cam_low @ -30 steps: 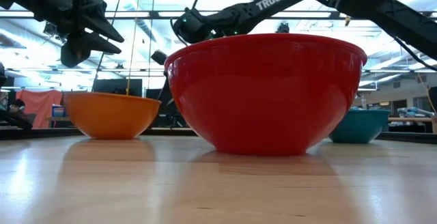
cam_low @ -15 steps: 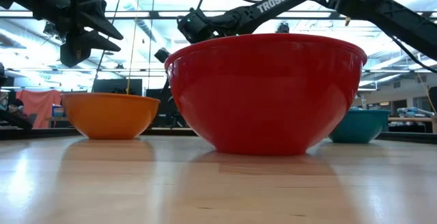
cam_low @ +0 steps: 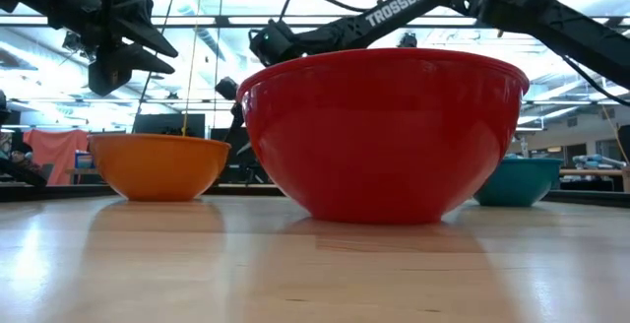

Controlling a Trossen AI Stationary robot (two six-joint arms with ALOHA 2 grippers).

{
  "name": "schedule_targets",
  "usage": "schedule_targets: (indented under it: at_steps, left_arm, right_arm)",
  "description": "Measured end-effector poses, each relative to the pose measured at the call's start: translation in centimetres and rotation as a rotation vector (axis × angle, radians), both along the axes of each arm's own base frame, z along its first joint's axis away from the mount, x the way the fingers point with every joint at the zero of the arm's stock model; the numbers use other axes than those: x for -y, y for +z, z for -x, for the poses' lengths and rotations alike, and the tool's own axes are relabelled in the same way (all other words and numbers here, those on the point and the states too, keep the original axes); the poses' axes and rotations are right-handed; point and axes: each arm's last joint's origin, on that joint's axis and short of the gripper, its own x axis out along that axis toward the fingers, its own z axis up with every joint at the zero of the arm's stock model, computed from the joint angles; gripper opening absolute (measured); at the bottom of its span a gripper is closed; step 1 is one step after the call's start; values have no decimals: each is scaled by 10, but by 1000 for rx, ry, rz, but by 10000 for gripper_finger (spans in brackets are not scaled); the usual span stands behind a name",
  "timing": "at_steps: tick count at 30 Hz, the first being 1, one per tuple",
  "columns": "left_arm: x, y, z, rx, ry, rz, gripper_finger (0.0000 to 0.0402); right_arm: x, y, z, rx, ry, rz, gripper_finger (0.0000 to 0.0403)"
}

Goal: Nest bowls inside each other
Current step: Stack the orange bowl on top of the red bowl

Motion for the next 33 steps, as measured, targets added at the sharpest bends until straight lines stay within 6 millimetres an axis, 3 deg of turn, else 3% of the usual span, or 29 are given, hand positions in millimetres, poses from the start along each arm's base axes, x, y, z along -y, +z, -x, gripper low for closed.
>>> schedule_targets:
  at_steps: [7,10,13,17,23,26,28,33]
  left_arm:
    - [0,-1,-1,-9,8,20,116]
    - [0,-3,-3,-24,9,20,116]
    - [0,-5,-6,-44,10,22,116]
    - [0,-7,-9,-59,5,26,116]
    - [0,-4,-13,-24,7,26,116]
    - [0,2,-15,54,20,38,116]
    - [0,8,-18,123,30,34,116]
    - [0,30,-22,335,17,-42,116]
  right_arm:
    - [-3,-23,-11,56,110,-54,196]
    - [-6,-29,-11,36,105,-69,193]
    - [-7,-32,-9,-3,130,-56,143]
    - [-6,-25,-6,-34,209,14,25]
    - [6,-4,9,-108,265,73,18]
    - [5,18,27,-236,366,147,16]
    - [1,47,43,-313,413,235,16]
    - [-11,161,111,-344,457,419,16]
